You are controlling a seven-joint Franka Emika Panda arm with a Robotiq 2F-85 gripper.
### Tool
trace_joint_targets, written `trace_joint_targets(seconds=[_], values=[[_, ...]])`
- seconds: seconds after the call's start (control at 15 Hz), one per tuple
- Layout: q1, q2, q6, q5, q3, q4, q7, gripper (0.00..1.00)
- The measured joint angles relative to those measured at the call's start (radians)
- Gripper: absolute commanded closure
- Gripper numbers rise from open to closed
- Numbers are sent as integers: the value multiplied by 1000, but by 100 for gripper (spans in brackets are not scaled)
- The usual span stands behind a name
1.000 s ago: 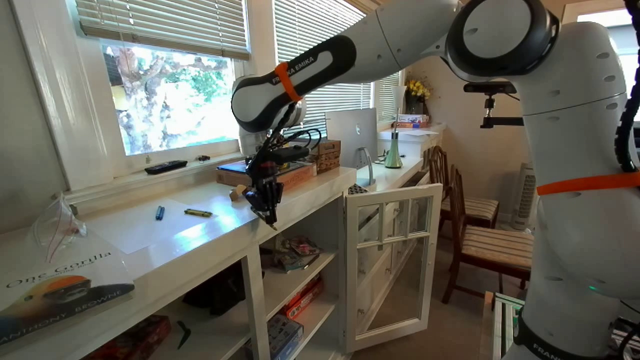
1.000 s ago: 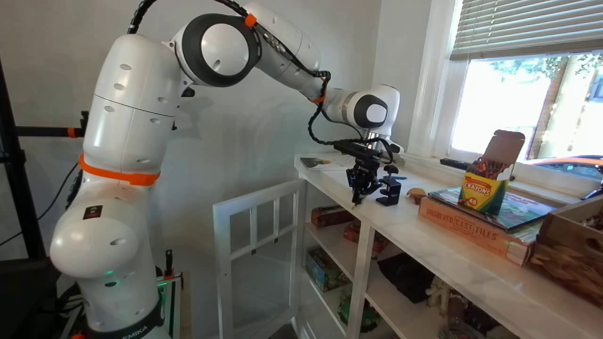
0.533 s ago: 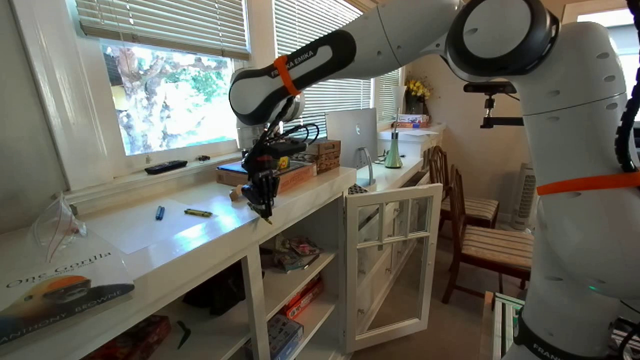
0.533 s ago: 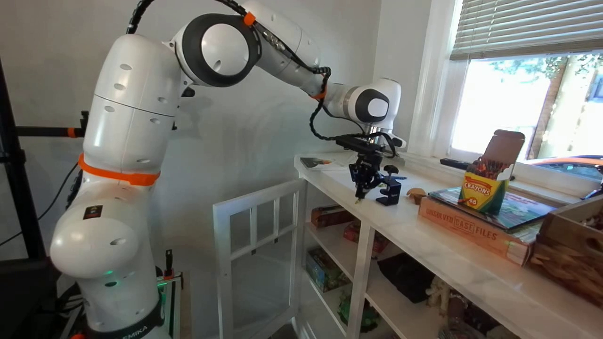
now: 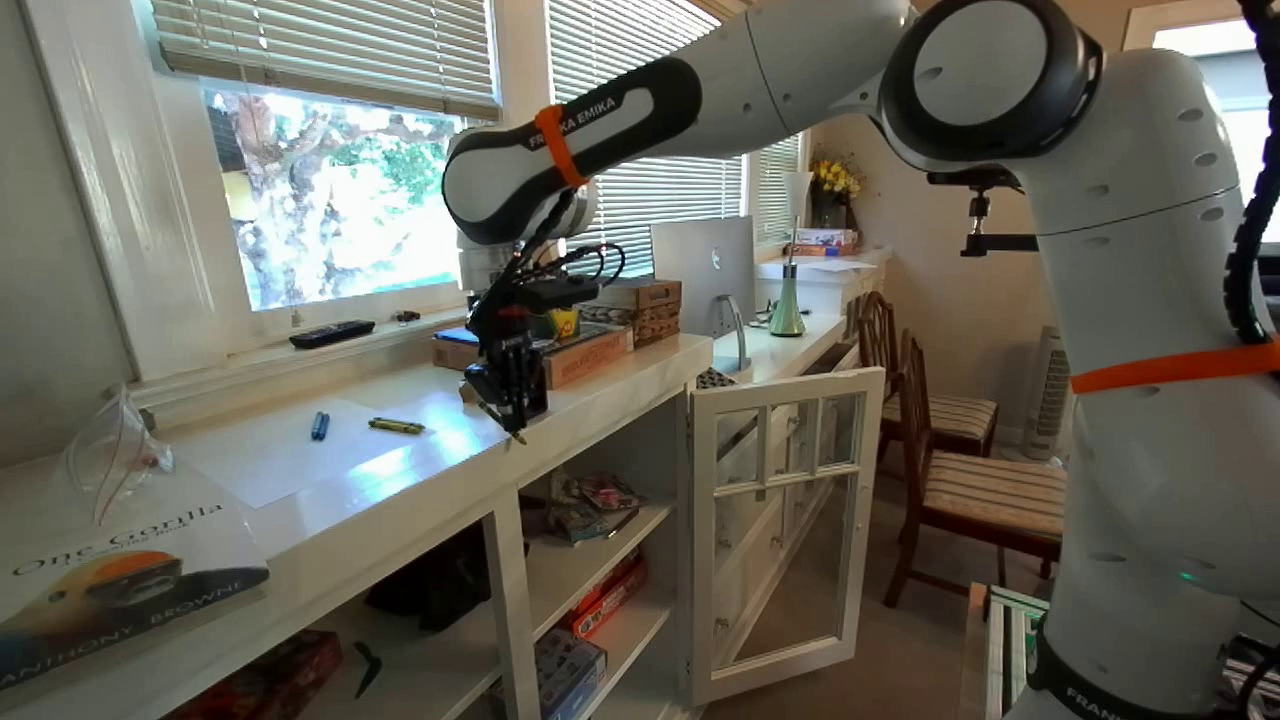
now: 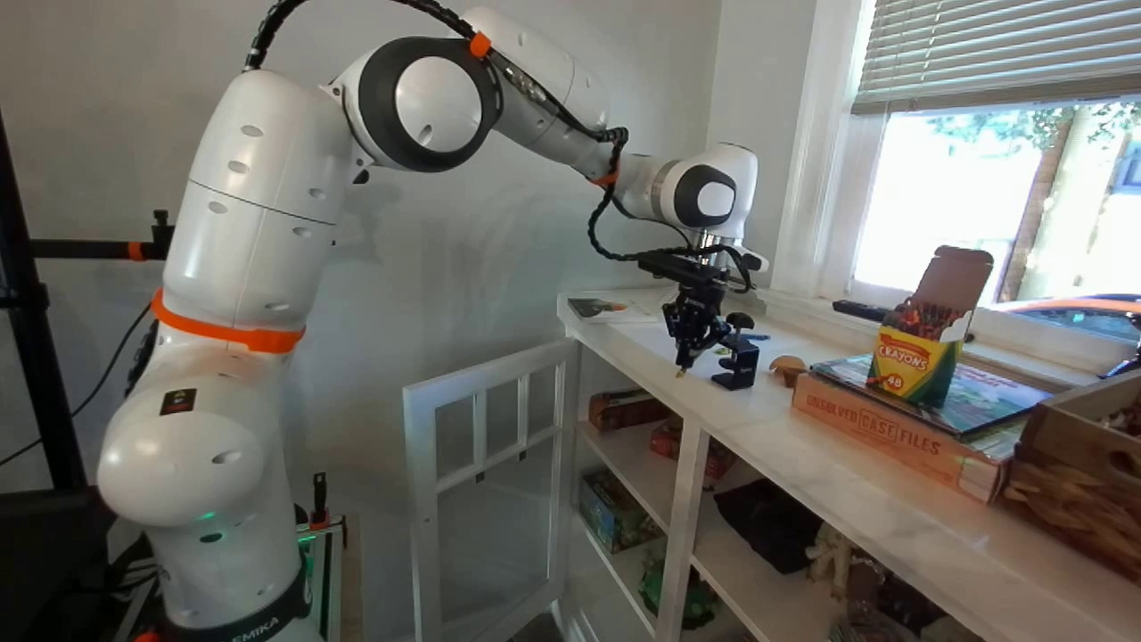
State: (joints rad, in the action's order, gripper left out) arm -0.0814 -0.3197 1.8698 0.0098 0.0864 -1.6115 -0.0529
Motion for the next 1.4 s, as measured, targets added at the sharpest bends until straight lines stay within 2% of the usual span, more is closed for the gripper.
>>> trace_joint_targets(seconds=[0.47,0.53,0.67,1.13,1.2,1.4], values=[[-3,-32,-1,0,0,36,-5,97],[-3,-35,-1,0,0,41,-6,65],[-3,-39,-1,0,0,46,-8,57],[-3,-40,-23,5,6,82,-12,5],[-3,-40,-36,7,8,87,-12,0],[-3,-39,-86,18,12,92,-13,0]])
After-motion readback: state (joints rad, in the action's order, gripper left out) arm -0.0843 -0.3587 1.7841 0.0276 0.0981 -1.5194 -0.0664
